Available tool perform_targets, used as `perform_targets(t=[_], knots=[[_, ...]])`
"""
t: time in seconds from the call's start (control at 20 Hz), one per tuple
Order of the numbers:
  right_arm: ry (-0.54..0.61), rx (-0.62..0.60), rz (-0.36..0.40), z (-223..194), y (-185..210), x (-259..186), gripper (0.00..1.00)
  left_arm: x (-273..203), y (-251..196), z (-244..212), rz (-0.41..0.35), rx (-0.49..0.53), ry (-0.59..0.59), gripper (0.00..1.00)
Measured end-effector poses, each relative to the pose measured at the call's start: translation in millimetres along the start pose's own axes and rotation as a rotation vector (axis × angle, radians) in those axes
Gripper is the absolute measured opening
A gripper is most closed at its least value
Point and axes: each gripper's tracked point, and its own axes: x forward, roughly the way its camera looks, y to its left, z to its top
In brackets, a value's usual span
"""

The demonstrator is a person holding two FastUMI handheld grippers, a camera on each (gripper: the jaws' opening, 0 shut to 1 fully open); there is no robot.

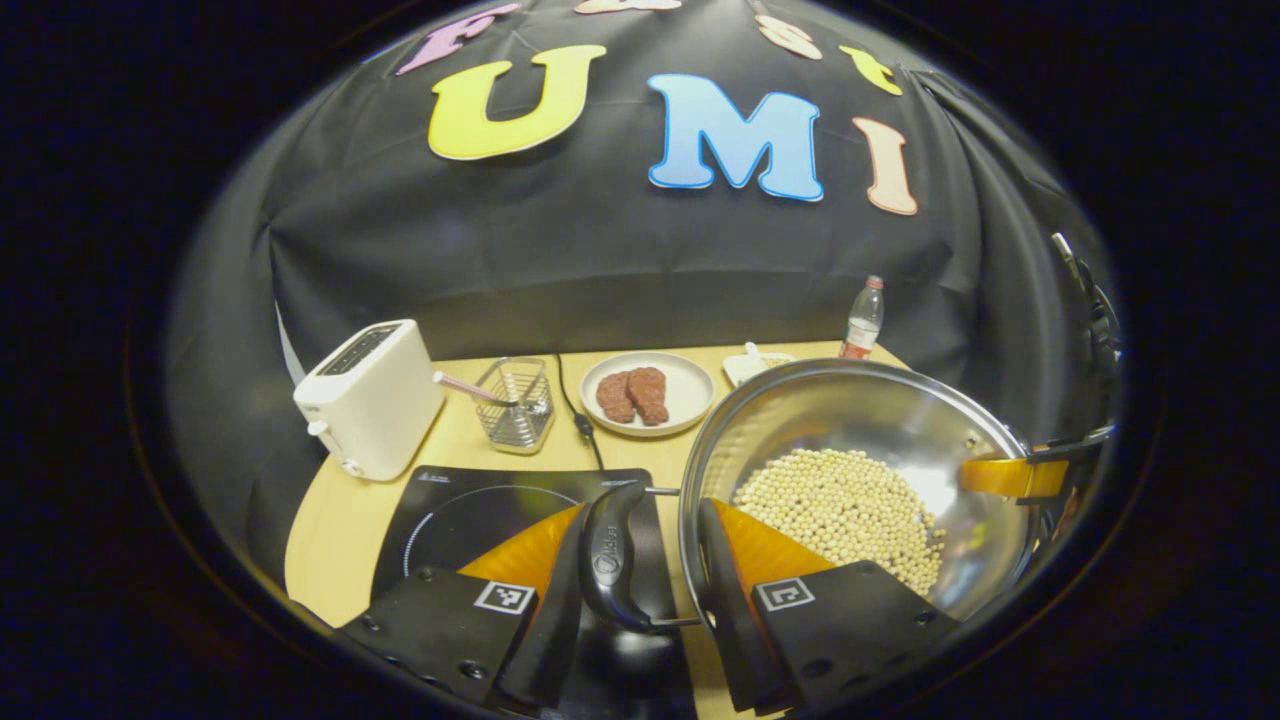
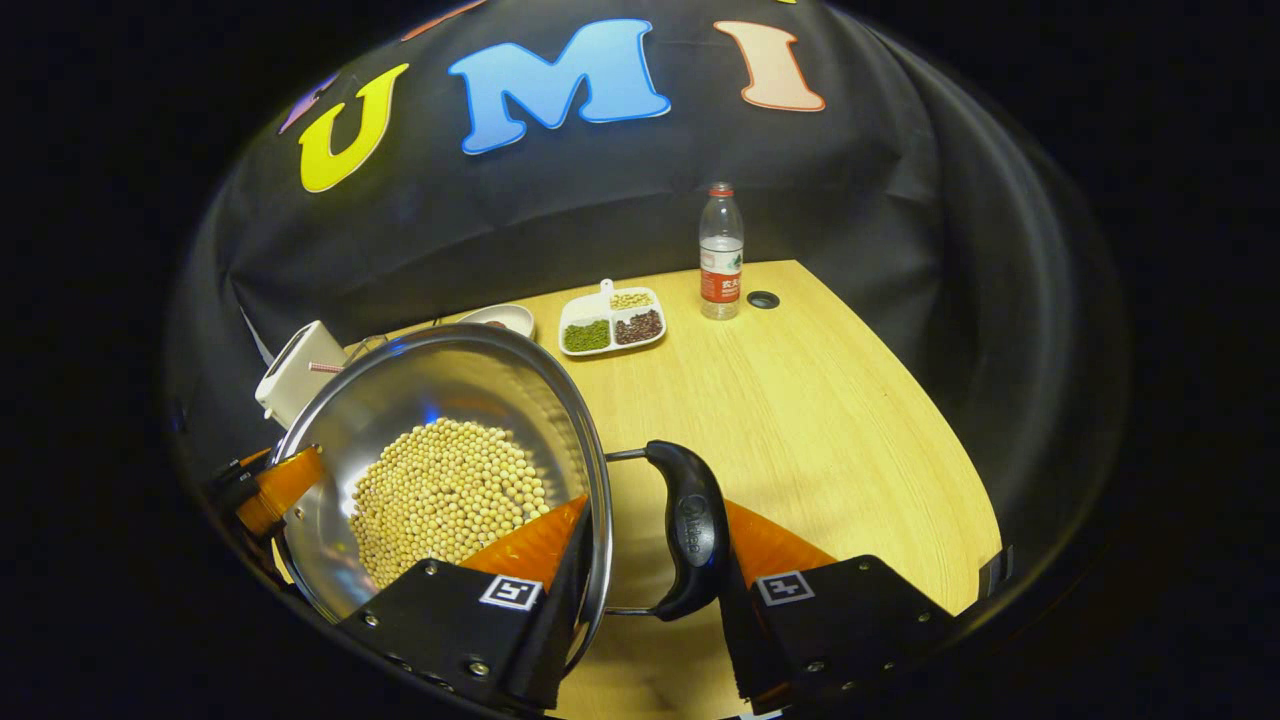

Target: First push the handle of the pot to place it horizontally, then grasp the pot with both hands and set it on the induction cooktop.

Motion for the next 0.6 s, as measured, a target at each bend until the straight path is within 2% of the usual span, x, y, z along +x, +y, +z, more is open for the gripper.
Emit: perform_targets(t=[0.05,0.15,0.2,0.3,0.35,0.5,0.55,0.6], knots=[[0.004,-0.004,0.005,-1.8,8.7,-1.4,0.63,-5.0,9.6,-0.2,0.006,-0.003,-0.002,0.63],[0.012,-0.008,0.012,-5.1,25.2,-3.1,0.63,-11.8,25.9,-3.4,0.015,-0.008,0.003,0.66],[0.015,-0.014,0.015,-6.5,33.7,-3.7,0.63,-15.0,35.1,-5.8,0.019,-0.013,0.008,0.63],[0.022,-0.022,0.024,-9.6,50.0,-4.0,0.63,-20.0,53.2,-9.2,0.028,-0.025,0.013,0.63],[0.026,-0.028,0.028,-11.0,58.7,-4.5,0.63,-23.1,62.0,-10.6,0.035,-0.027,0.014,0.66],[0.034,-0.033,0.045,-20.0,84.0,-2.4,0.63,-30.7,86.5,-11.8,0.052,-0.032,0.011,0.66],[0.036,-0.037,0.051,-20.5,91.6,-1.7,0.63,-32.7,94.2,-13.0,0.058,-0.034,0.011,0.63],[0.041,-0.042,0.057,-20.4,99.5,-0.8,0.63,-35.3,102.4,-13.5,0.064,-0.036,0.012,0.66]])
